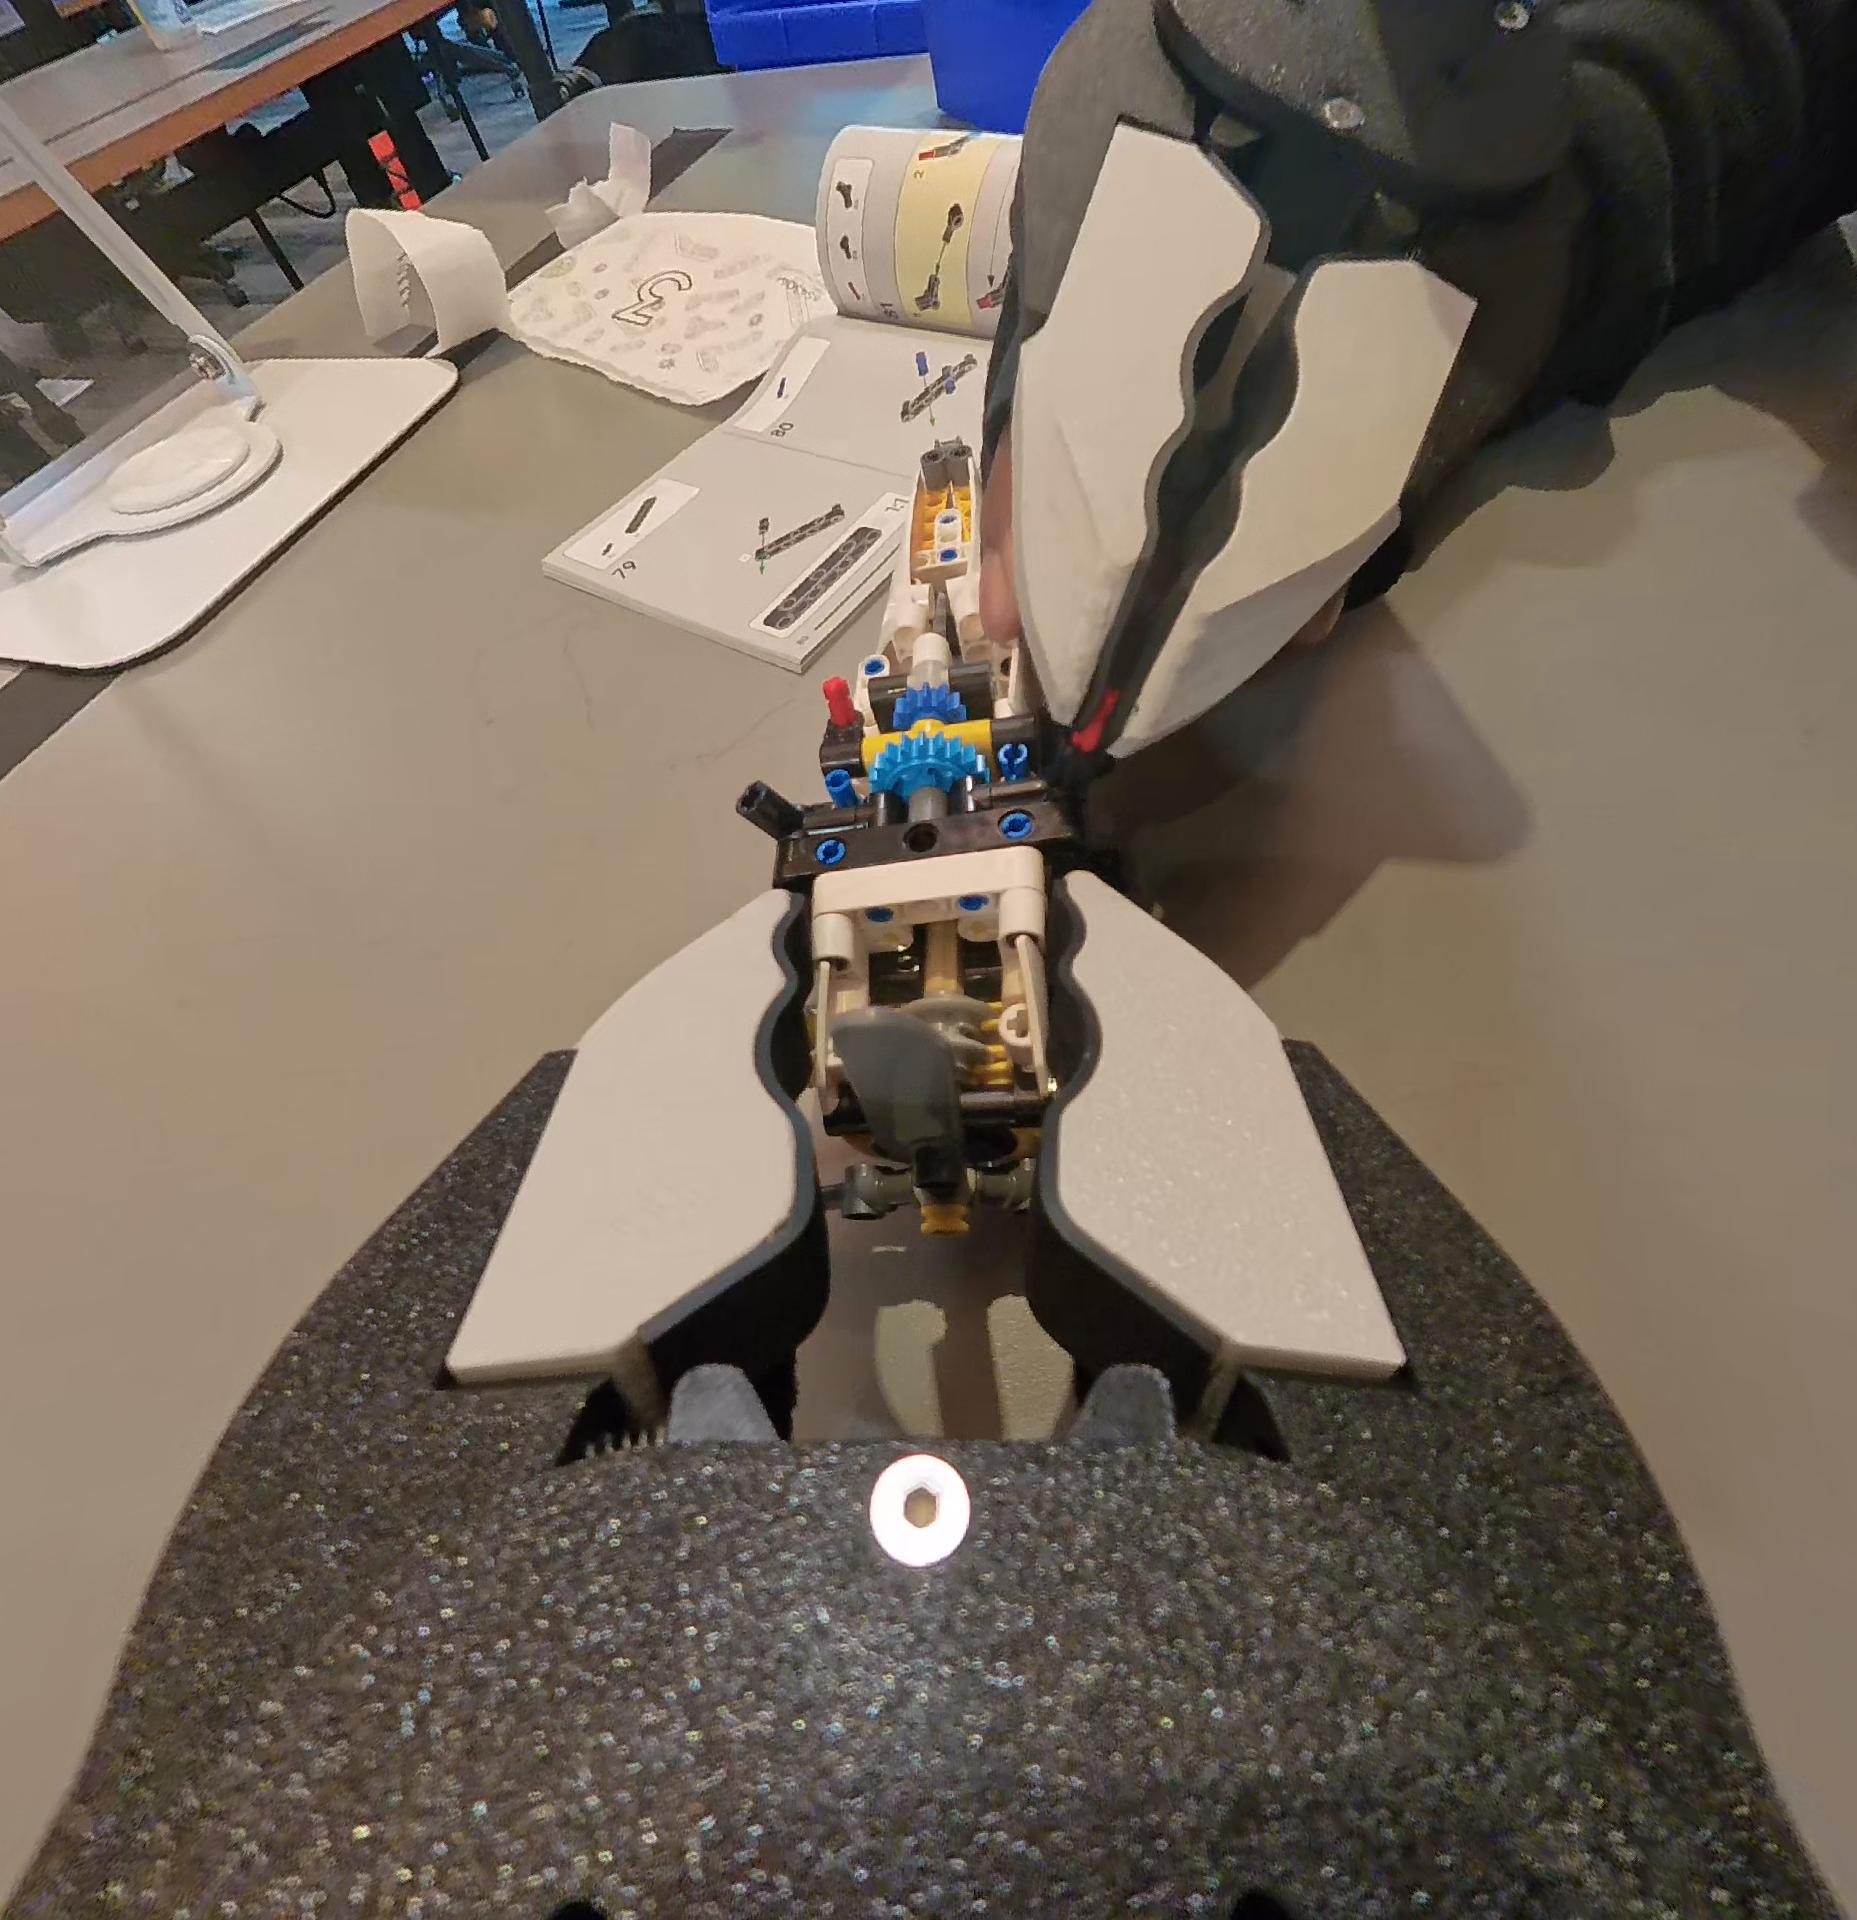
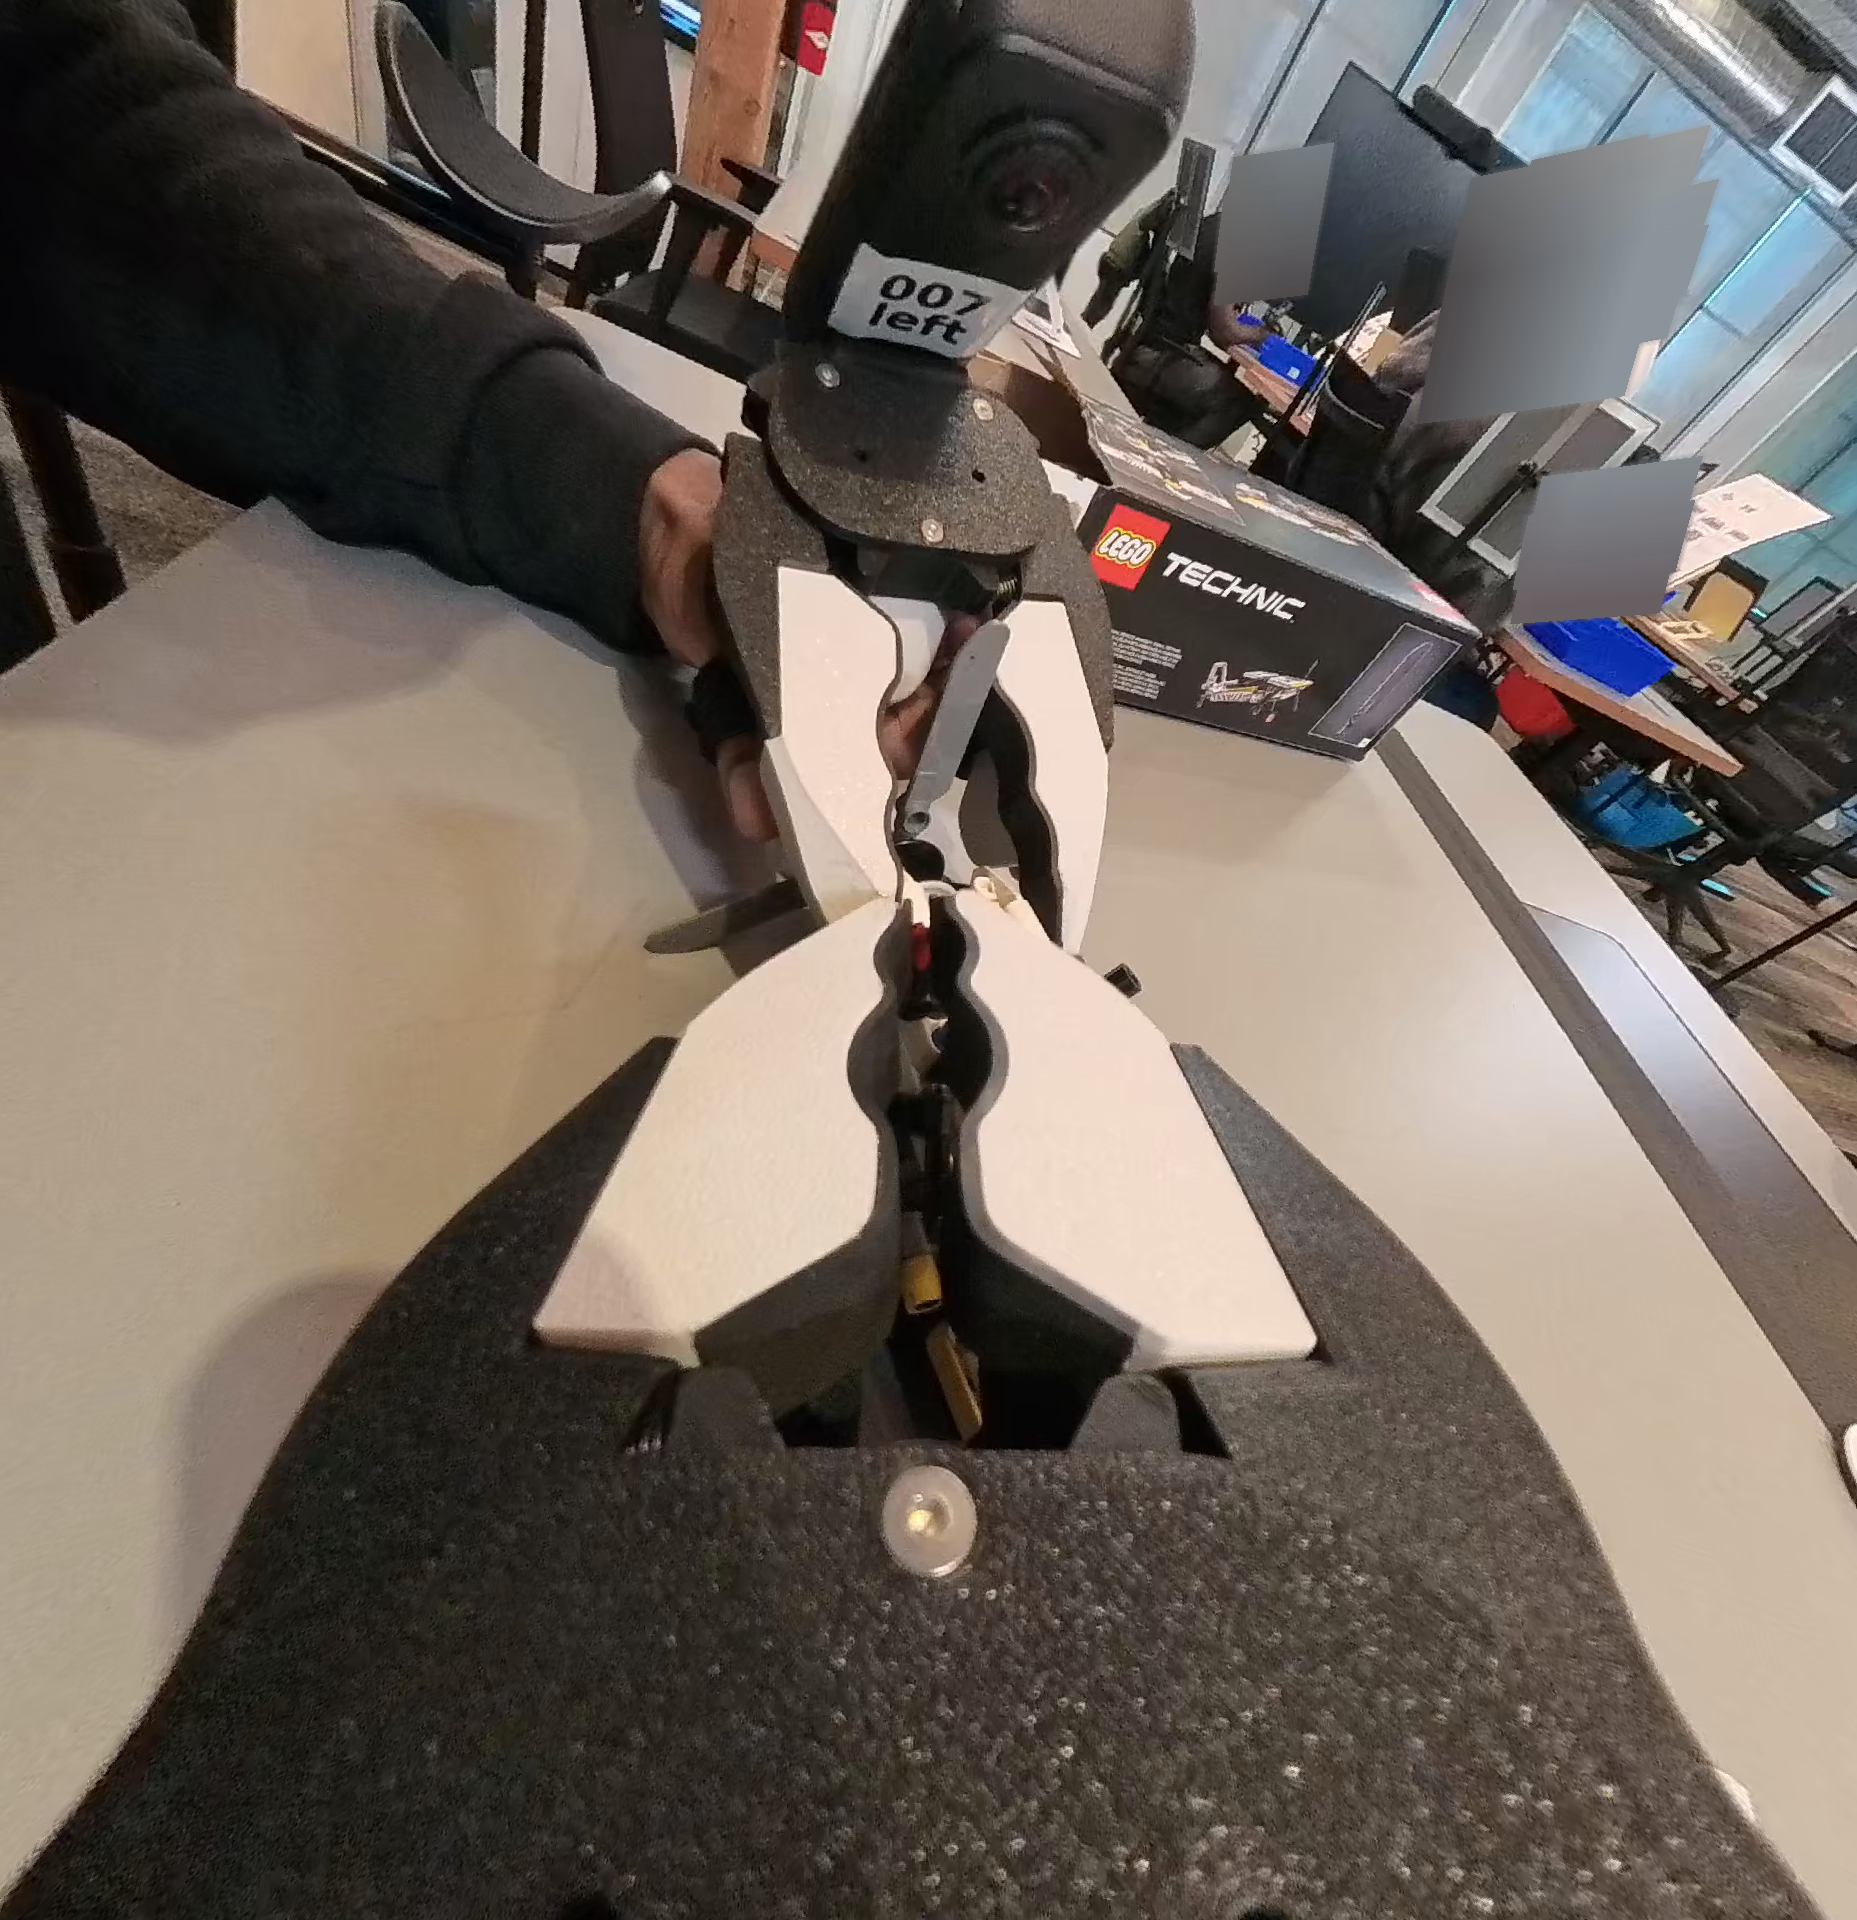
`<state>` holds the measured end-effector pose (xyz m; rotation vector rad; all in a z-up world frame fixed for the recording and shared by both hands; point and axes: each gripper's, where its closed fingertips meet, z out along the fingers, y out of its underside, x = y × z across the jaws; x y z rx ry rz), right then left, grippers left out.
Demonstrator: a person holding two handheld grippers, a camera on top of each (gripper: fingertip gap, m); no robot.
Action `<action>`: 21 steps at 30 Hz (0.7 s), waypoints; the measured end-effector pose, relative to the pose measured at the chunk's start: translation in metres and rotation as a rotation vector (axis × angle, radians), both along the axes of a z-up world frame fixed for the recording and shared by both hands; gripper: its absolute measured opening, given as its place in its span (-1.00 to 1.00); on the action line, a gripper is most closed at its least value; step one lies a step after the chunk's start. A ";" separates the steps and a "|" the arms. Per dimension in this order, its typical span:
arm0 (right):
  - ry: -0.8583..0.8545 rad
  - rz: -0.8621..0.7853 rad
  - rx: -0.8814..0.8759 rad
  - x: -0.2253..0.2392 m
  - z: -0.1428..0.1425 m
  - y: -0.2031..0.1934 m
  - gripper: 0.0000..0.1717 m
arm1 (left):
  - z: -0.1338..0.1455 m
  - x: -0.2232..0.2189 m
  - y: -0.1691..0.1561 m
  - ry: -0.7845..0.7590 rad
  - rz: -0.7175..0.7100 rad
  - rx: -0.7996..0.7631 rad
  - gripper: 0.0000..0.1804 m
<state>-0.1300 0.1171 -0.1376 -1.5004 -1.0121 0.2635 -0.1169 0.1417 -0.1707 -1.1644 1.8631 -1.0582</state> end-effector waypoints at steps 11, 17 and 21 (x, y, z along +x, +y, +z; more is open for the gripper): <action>0.081 -0.025 0.123 0.012 0.024 -0.012 -1.00 | -0.002 0.000 0.014 0.015 0.066 0.001 -0.50; -0.006 -0.093 0.116 0.014 0.013 -0.009 -0.99 | -0.001 0.000 0.010 0.016 0.051 -0.003 -0.50; -0.040 -0.091 0.061 0.005 0.003 0.003 -0.84 | -0.001 0.000 0.010 0.016 0.050 -0.002 -0.50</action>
